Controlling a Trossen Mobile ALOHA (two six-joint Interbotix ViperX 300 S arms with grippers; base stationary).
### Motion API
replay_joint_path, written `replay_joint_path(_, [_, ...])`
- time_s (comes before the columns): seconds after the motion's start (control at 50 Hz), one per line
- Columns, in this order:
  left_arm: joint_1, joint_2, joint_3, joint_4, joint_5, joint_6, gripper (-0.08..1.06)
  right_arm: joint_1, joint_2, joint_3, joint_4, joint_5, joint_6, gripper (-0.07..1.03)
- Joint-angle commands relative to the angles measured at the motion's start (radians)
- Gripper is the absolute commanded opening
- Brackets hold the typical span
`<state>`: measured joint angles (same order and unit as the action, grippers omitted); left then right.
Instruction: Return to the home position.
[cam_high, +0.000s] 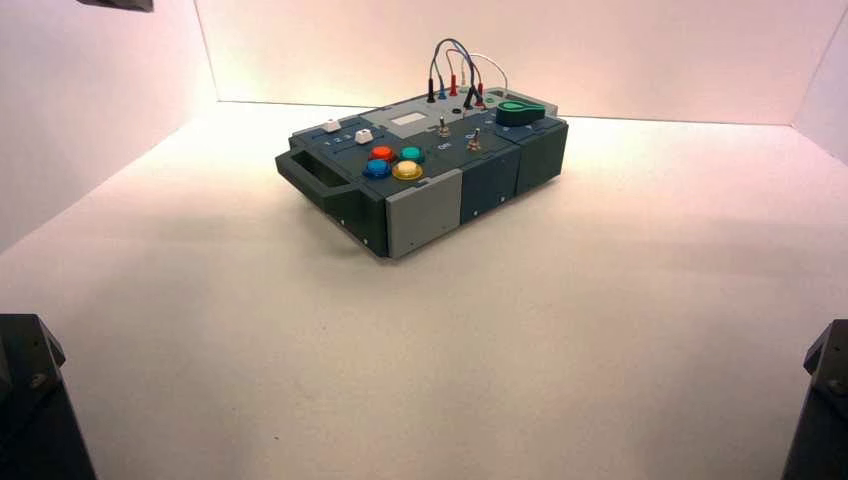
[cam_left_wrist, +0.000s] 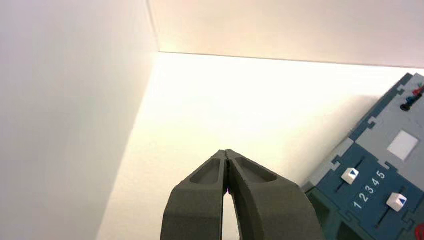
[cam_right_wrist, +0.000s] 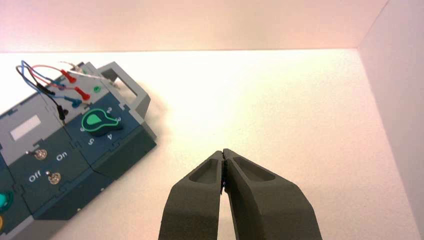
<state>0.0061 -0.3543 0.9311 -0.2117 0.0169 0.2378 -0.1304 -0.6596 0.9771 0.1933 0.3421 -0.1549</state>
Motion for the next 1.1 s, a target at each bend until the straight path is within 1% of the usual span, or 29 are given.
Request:
replay_joint_path(0.02, [-0.002,-0.046,-0.008,0.003,0.005,0.006,-0.03,-0.006,-0.04,-0.006,0.011,-0.003,0.005,-0.02])
replay_joint_path(0.16, [-0.005,-0.101,0.005,-0.002,0.018,-0.002,-0.03,-0.006,-0.094,0.012,0.02,-0.003,0.006,-0.02])
replay_joint_path(0.26, [-0.011,-0.169,0.028,-0.002,0.018,-0.002,-0.03,-0.005,-0.147,0.028,0.025,-0.003,0.006,-0.02])
replay_joint_path(0.46, [-0.028,-0.247,0.063,-0.002,-0.009,-0.003,-0.03,-0.003,-0.21,0.046,0.032,-0.017,0.006,-0.02])
replay_joint_path(0.6, [-0.06,-0.252,0.083,-0.002,-0.046,-0.003,-0.03,-0.002,-0.233,0.063,0.035,-0.034,0.006,-0.02])
replay_joint_path(0.82, [-0.064,-0.218,0.084,-0.002,-0.055,-0.003,-0.03,0.011,-0.253,0.08,0.035,-0.049,0.006,-0.02])
replay_joint_path(0.96, [-0.064,-0.222,0.089,-0.002,-0.055,-0.008,-0.03,0.011,-0.314,0.097,0.035,-0.051,0.006,-0.02])
replay_joint_path(1.1, [-0.064,-0.233,0.094,-0.002,-0.055,-0.008,-0.03,0.011,-0.387,0.121,0.051,-0.058,0.006,-0.02])
